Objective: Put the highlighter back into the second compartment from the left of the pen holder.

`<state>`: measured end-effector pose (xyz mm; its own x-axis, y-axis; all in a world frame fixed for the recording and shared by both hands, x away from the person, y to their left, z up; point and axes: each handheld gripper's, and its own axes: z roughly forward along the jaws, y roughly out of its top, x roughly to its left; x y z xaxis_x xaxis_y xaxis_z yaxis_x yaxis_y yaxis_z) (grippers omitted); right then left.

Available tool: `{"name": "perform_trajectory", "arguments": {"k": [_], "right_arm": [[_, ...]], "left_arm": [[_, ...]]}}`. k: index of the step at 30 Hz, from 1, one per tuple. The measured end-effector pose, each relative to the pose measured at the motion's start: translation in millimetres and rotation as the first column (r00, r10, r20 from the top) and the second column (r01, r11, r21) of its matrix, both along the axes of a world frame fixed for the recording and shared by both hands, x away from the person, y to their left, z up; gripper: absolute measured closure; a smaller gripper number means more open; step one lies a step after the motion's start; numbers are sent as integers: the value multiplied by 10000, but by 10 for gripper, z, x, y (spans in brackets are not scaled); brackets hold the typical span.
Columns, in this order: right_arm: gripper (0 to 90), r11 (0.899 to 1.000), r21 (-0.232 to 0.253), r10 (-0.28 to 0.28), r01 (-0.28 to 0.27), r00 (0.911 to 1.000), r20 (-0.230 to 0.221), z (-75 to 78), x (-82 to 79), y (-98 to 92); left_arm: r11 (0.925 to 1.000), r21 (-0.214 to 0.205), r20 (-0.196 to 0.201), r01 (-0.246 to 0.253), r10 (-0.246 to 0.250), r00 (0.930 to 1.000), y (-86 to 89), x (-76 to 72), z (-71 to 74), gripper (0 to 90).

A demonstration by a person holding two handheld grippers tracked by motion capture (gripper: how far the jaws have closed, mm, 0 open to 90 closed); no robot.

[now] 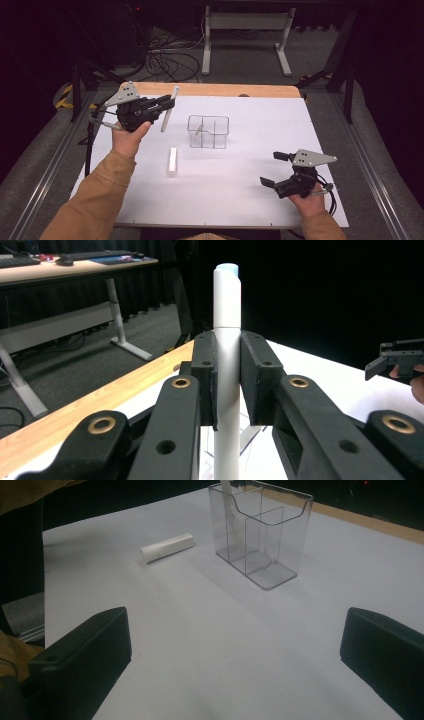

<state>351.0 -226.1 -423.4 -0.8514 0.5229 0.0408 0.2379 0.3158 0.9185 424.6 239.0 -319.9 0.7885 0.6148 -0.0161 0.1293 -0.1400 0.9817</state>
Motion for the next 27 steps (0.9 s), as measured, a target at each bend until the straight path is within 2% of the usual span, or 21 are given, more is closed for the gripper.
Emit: {"name": "perform_trajectory", "arguments": {"k": [5, 10, 27], "right_arm": [[5, 10000, 14, 10, -10, 10000, -5, 1, -1, -5], [5, 10000, 43, 16, -16, 10000, 3, 3, -2, -10], [5, 10000, 21, 69, -69, 10000, -10, -7, -6, -18]], "left_arm": [[9998, -134, -3, 140, -140, 9999, -106, 59, 29, 782], [9996, -28, -2, 264, -264, 9997, -233, 132, 48, 782], [9989, -179, 132, 423, -420, 9990, -621, 362, -28, 782]]}}
